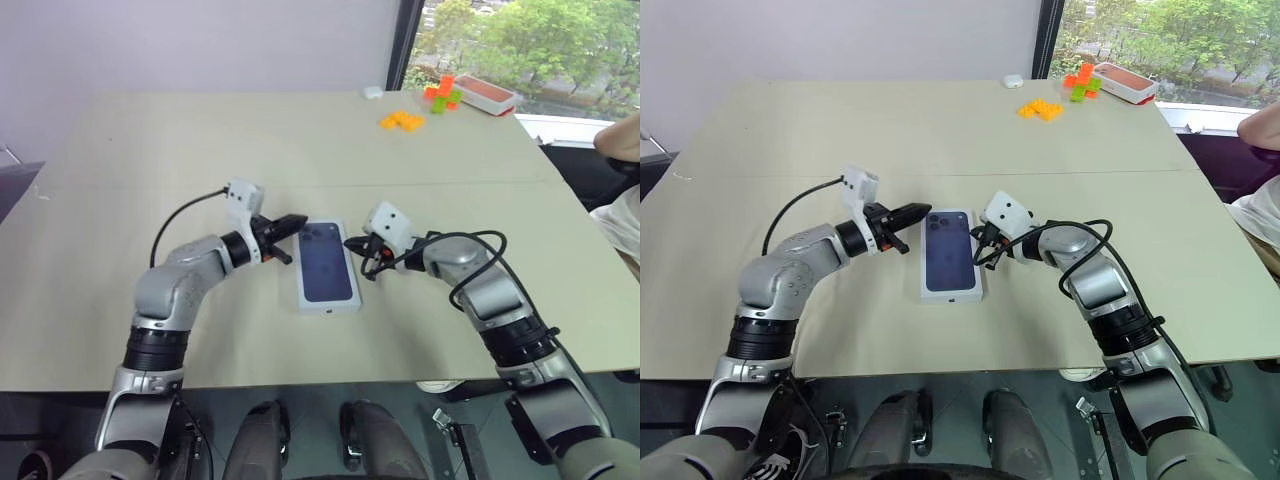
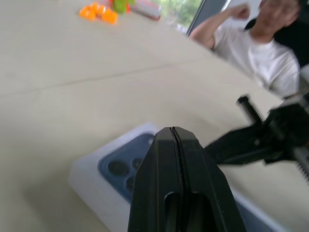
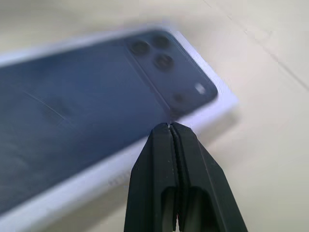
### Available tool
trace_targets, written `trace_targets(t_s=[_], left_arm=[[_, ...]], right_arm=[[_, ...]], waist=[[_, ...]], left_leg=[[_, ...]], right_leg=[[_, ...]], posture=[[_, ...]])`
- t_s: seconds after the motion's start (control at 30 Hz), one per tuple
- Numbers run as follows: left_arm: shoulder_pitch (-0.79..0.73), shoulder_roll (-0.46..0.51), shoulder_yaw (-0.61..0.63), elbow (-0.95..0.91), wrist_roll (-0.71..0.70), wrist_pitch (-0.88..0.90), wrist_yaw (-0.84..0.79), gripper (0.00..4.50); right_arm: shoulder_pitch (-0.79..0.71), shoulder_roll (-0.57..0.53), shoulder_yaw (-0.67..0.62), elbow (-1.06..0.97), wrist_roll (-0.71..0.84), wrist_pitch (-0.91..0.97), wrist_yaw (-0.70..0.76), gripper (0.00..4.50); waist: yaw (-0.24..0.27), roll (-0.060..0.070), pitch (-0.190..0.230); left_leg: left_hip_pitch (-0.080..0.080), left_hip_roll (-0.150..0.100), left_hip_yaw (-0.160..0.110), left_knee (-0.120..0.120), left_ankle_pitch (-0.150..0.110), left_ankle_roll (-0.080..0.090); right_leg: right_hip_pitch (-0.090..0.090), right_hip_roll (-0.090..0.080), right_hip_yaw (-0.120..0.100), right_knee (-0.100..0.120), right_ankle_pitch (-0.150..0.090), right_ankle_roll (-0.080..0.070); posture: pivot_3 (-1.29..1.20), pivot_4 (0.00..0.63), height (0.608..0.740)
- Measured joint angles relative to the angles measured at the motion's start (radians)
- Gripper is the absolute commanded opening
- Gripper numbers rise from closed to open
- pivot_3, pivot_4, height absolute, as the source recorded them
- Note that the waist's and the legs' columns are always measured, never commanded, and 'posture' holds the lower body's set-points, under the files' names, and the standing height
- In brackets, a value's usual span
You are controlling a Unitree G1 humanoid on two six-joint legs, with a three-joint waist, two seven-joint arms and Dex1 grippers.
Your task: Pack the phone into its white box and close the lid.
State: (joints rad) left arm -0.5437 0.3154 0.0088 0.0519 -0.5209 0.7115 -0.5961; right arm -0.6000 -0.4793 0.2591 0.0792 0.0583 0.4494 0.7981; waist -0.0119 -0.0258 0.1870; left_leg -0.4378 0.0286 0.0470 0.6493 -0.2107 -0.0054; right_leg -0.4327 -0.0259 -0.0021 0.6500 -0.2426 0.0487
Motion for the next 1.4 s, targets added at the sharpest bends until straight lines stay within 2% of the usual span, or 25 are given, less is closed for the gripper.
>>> trace_targets(t_s=[0.13, 0.33, 0.47, 0.73, 0.87, 1.0, 1.17, 1.3, 1.4], left_arm=[[-0.013, -0.033, -0.031, 0.076, 0.034, 0.003, 0.008, 0.00], [-0.006, 0.047, -0.105, 0.014, 0.052, 0.070, -0.092, 0.00], [0.050, 0.146, -0.149, -0.086, 0.049, 0.099, -0.191, 0.00], [0.080, 0.159, -0.128, -0.118, 0.006, 0.138, -0.228, 0.00], [0.063, 0.139, -0.057, -0.102, 0.008, 0.115, -0.179, 0.00], [-0.048, 0.066, -0.011, 0.035, 0.056, -0.004, -0.089, 0.00], [-0.131, 0.009, -0.015, 0.197, 0.123, -0.128, -0.061, 0.00], [-0.165, -0.023, -0.042, 0.260, 0.153, -0.168, -0.078, 0.00], [-0.163, -0.023, -0.073, 0.277, 0.171, -0.170, -0.111, 0.00]], right_arm=[[-0.002, -0.002, 0.017, -0.004, -0.025, -0.003, 0.007, 0.06], [0.035, -0.050, 0.031, -0.095, -0.010, 0.040, 0.098, 0.06], [0.078, -0.085, 0.034, -0.170, 0.024, 0.085, 0.165, 0.06], [0.100, -0.145, 0.053, -0.254, 0.074, 0.154, 0.269, 0.06], [0.068, -0.088, 0.045, -0.206, 0.083, 0.169, 0.230, 0.06], [-0.066, 0.012, 0.013, -0.017, 0.058, 0.101, 0.096, 0.06], [-0.164, 0.059, -0.013, 0.144, 0.012, -0.002, 0.010, 0.06], [-0.158, 0.064, 0.019, 0.194, -0.028, -0.036, 0.010, 0.06], [-0.140, 0.054, 0.044, 0.187, -0.054, -0.074, 0.036, 0.06]], waist=[[-0.001, 0.000, 0.000], [-0.001, 0.000, 0.000], [-0.003, 0.000, -0.001], [-0.002, 0.000, -0.001], [-0.005, 0.000, -0.001], [0.002, 0.000, 0.000], [0.002, 0.000, 0.000], [0.001, 0.000, 0.000], [-0.002, 0.000, 0.000]], left_leg=[[0.000, 0.000, 0.000, 0.000, 0.000, 0.000], [0.005, 0.000, 0.000, -0.001, 0.000, 0.000], [0.011, 0.001, 0.001, -0.004, 0.000, 0.000], [0.011, 0.001, 0.000, -0.003, 0.000, 0.000], [0.010, 0.002, 0.000, -0.004, 0.000, 0.000], [0.009, 0.001, 0.001, -0.003, 0.000, -0.001], [0.006, 0.001, 0.004, -0.002, 0.000, 0.000], [-0.004, 0.001, 0.003, -0.002, -0.001, 0.001], [-0.005, 0.001, 0.004, -0.002, -0.001, 0.001]], right_leg=[[0.000, 0.001, 0.000, 0.000, 0.000, 0.000], [0.004, 0.000, 0.000, 0.000, 0.000, 0.000], [0.008, -0.001, 0.002, 0.000, -0.002, -0.004], [0.008, -0.002, 0.003, -0.001, -0.002, -0.005], [0.006, -0.001, 0.003, -0.001, -0.001, -0.006], [0.006, -0.001, 0.002, 0.000, 0.000, -0.007], [0.005, -0.002, 0.002, -0.003, 0.001, -0.002], [-0.004, -0.001, 0.002, -0.002, 0.003, 0.003], [-0.006, 0.000, 0.001, -0.001, 0.003, 0.004]], posture=[[0.00, 0.150, 0.740], [0.00, 0.150, 0.740], [0.00, 0.150, 0.740], [0.00, 0.150, 0.740], [0.00, 0.150, 0.740], [0.00, 0.150, 0.740], [0.00, 0.150, 0.740], [0.00, 0.150, 0.740], [0.00, 0.150, 0.740]])
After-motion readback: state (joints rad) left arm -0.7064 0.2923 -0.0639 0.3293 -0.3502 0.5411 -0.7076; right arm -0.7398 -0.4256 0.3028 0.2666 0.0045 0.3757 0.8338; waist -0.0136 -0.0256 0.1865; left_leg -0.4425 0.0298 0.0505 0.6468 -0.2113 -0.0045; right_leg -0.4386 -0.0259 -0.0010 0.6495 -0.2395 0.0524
